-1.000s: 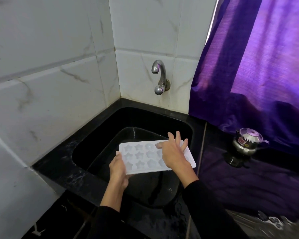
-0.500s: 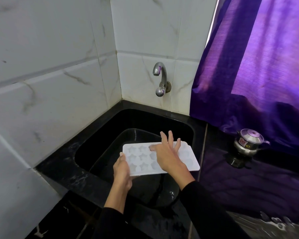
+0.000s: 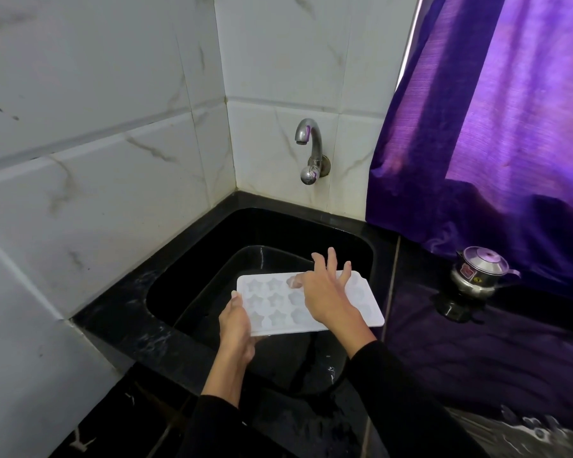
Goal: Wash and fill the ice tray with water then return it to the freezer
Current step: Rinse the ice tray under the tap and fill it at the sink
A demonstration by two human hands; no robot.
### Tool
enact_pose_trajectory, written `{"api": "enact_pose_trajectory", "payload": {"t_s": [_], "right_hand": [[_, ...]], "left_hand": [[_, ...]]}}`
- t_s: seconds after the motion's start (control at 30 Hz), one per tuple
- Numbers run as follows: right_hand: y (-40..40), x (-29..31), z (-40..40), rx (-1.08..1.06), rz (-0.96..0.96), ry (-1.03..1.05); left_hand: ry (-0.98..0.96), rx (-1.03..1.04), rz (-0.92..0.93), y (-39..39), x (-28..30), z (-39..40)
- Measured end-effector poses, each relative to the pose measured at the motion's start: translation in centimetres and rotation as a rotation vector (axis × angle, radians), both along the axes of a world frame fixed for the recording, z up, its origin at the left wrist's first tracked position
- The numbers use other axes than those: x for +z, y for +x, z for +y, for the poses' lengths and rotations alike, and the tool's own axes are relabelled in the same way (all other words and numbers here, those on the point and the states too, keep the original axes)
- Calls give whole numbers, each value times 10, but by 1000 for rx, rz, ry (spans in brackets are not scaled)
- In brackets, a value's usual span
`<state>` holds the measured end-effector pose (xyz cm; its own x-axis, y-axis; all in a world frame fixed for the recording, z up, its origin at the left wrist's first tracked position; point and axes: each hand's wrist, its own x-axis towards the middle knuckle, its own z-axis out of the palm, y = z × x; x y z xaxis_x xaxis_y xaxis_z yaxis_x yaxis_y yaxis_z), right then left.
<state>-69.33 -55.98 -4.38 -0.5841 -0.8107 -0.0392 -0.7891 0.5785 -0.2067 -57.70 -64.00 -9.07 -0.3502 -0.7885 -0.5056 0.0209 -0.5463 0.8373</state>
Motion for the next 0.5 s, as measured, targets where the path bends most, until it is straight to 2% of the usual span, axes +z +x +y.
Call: {"api": "enact_pose_trajectory", "payload": {"t_s": [0.5], "right_hand": [[1,-3,0,28,-5,6]], "left_hand": [[-14,-2,13,0,0,2]]}}
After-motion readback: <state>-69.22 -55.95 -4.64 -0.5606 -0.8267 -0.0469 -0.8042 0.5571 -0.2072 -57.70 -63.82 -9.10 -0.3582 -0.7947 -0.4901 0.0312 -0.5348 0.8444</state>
